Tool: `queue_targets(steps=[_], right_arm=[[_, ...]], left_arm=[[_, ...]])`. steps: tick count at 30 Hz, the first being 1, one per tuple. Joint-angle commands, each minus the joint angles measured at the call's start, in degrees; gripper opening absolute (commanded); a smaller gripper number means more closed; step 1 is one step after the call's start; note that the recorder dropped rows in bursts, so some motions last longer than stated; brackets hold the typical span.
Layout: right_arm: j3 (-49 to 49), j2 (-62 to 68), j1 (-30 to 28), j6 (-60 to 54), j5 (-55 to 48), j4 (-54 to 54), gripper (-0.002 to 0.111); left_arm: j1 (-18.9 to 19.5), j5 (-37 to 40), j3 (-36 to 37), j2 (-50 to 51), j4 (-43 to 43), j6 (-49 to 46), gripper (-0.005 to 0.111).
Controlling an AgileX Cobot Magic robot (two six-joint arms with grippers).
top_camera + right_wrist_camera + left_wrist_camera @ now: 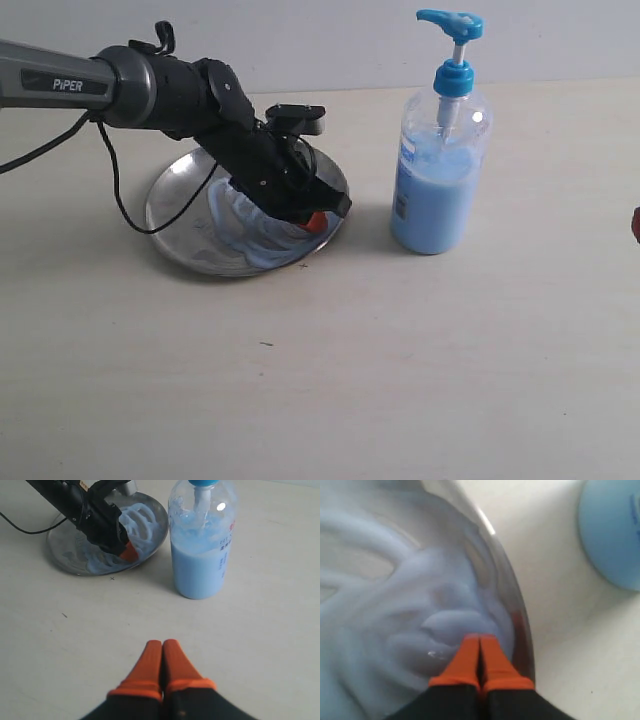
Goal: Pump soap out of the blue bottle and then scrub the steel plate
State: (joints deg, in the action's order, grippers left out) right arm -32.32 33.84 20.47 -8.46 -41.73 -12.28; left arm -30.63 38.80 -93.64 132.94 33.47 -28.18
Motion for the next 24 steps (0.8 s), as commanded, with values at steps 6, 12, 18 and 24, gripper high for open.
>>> queue_targets(steps=[6, 12, 18, 24], right_arm=[[0.1, -0.4, -0.1, -2.1, 0.3, -1.1, 0.0], [0.1, -0.4, -0.1, -2.1, 0.3, -1.1, 0.0], [0.1, -0.4, -0.1, -2.1, 0.3, -1.1, 0.0], [0.1, -0.4, -0.1, -2.1, 0.3, -1.1, 0.0]], left_arm=[[-0.2, -6.4, 0.2, -0.3, -2.2, 0.1, 0.0], [-0.1, 0.6, 0.2, -0.3, -5.7, 1.4, 0.0], [-0.1, 5.4, 0.2, -0.3, -5.9, 2.7, 0.0], [-0.1, -0.2, 0.2, -0.3, -5.9, 4.4, 0.0]])
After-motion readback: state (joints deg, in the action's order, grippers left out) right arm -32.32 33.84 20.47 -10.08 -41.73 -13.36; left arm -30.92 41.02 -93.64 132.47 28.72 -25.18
